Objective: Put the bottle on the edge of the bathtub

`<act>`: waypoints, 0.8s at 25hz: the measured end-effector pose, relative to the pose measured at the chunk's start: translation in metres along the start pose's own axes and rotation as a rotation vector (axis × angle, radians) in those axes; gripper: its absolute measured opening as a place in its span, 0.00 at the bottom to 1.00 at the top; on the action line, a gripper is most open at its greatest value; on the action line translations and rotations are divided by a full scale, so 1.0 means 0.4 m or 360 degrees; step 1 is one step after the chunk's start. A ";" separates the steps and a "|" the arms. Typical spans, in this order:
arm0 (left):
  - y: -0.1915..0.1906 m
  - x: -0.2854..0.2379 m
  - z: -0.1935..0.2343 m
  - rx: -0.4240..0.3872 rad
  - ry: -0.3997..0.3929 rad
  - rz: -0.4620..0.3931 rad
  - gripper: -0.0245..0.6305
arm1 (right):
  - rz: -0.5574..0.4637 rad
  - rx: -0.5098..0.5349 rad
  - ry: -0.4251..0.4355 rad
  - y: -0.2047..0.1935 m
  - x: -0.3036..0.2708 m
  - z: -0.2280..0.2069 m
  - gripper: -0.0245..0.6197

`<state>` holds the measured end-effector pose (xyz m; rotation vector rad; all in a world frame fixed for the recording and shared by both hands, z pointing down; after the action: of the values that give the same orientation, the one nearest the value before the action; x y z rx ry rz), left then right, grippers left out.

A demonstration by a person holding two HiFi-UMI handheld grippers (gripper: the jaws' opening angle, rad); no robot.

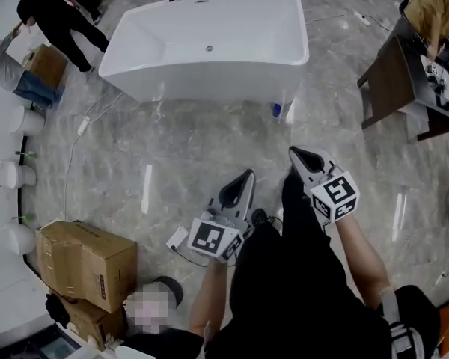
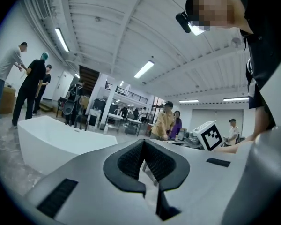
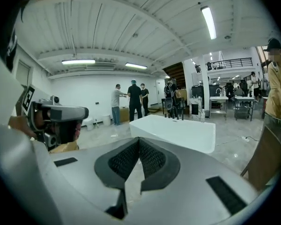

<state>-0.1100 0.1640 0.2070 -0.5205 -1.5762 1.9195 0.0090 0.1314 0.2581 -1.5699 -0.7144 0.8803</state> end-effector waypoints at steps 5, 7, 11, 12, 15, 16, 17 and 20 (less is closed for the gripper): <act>0.033 0.081 -0.043 -0.0009 -0.0009 -0.0025 0.05 | -0.0098 -0.0054 0.0032 0.052 0.109 0.115 0.06; 0.043 0.106 -0.051 -0.0004 0.0003 -0.0048 0.05 | -0.0129 -0.0081 0.0031 0.069 0.144 0.143 0.06; 0.047 0.119 -0.054 0.0024 0.0022 -0.0078 0.05 | -0.0148 -0.0101 0.0004 0.080 0.191 0.159 0.06; 0.044 0.118 -0.055 0.0034 0.0027 -0.0074 0.05 | -0.0144 -0.0098 -0.0008 0.079 0.200 0.160 0.06; 0.040 0.112 -0.066 0.0033 0.0010 -0.0065 0.05 | -0.0141 -0.0108 -0.0026 0.075 0.218 0.161 0.06; 0.036 0.110 -0.070 0.0019 0.0002 -0.0055 0.05 | -0.0140 -0.0113 -0.0029 0.071 0.222 0.160 0.06; 0.031 0.109 -0.073 0.0006 -0.0003 -0.0041 0.05 | -0.0135 -0.0119 -0.0031 0.065 0.224 0.159 0.06; 0.024 0.111 -0.077 0.0014 -0.0005 -0.0033 0.05 | -0.0121 -0.0126 -0.0030 0.053 0.229 0.166 0.06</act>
<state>-0.1255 0.2151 0.1939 -0.4955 -1.5687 1.9120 0.0015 0.2388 0.2177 -1.5957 -0.8258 0.8205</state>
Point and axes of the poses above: the fingertips, and each gripper's own axes: x backward along the fingers, z to its left, y out of its top, the point moved 1 cm from there along x, backward along the fingers, and after that the axes turned 9 degrees about -z, right-handed, at the moved point
